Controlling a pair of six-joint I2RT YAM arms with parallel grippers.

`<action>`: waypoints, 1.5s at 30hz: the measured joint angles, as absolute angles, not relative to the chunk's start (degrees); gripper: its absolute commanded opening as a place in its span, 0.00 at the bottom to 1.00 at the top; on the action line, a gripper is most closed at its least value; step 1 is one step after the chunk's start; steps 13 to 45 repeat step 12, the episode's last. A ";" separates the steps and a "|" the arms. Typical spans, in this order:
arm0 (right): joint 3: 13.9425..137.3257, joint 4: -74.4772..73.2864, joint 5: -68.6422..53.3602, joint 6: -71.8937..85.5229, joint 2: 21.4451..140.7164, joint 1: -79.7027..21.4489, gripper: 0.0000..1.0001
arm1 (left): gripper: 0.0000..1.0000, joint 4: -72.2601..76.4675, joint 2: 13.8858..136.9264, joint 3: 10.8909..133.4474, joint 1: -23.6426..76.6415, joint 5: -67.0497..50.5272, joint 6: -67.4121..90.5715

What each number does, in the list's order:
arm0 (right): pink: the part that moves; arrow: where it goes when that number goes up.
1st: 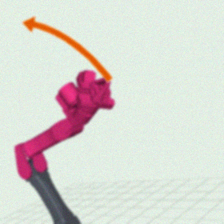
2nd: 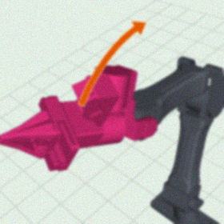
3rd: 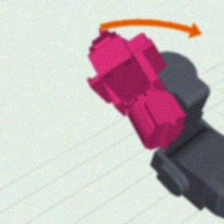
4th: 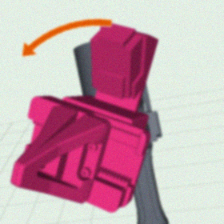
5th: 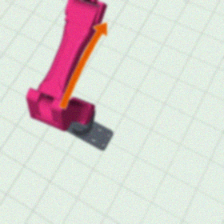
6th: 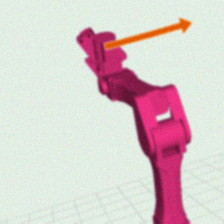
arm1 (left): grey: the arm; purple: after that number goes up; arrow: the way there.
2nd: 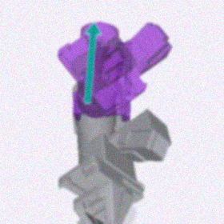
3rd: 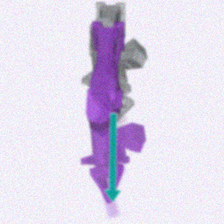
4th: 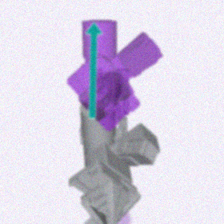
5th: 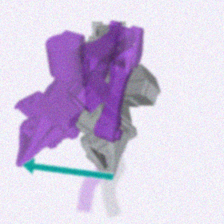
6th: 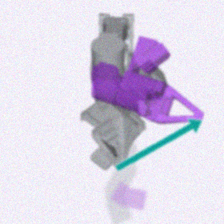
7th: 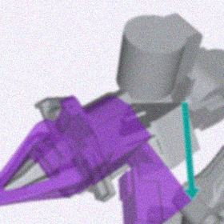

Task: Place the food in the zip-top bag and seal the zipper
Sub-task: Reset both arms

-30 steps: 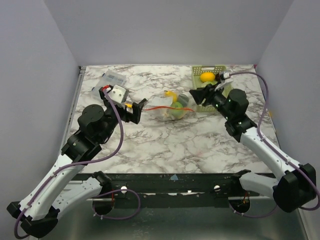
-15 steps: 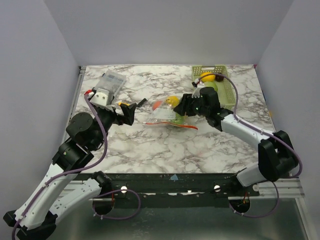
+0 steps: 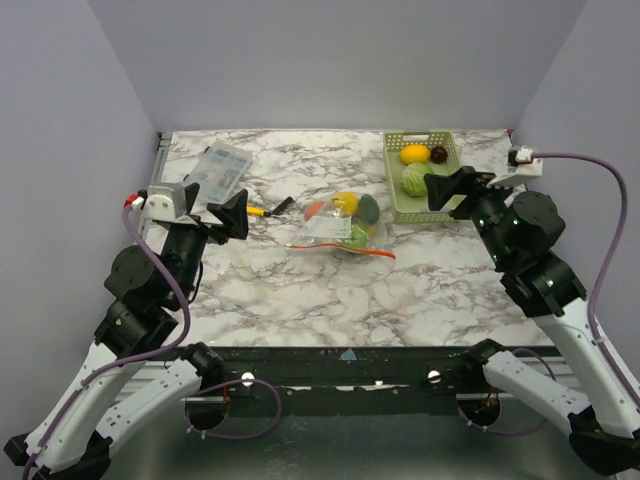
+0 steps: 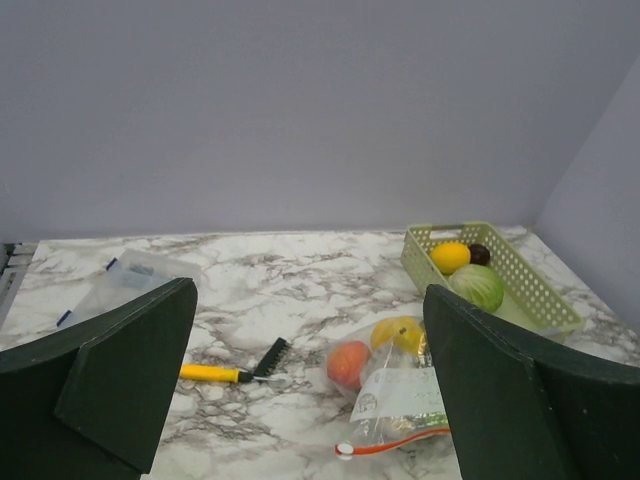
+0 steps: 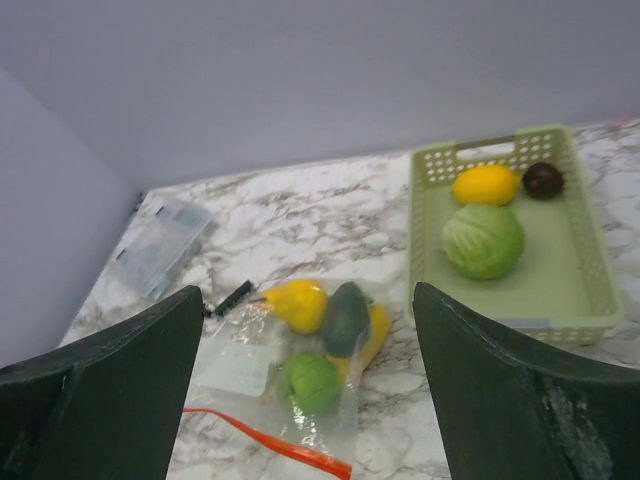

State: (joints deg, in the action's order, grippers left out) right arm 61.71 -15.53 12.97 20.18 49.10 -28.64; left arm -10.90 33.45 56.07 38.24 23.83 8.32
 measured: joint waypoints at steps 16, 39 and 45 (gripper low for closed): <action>62.19 -16.88 25.98 16.64 36.29 -28.64 1.00 | 0.98 -6.83 31.27 56.23 38.24 26.61 7.11; 62.19 -16.88 25.98 16.64 36.29 -28.64 1.00 | 0.98 -6.83 31.27 56.23 38.24 26.61 7.11; 62.19 -16.88 25.98 16.64 36.29 -28.64 1.00 | 0.98 -6.83 31.27 56.23 38.24 26.61 7.11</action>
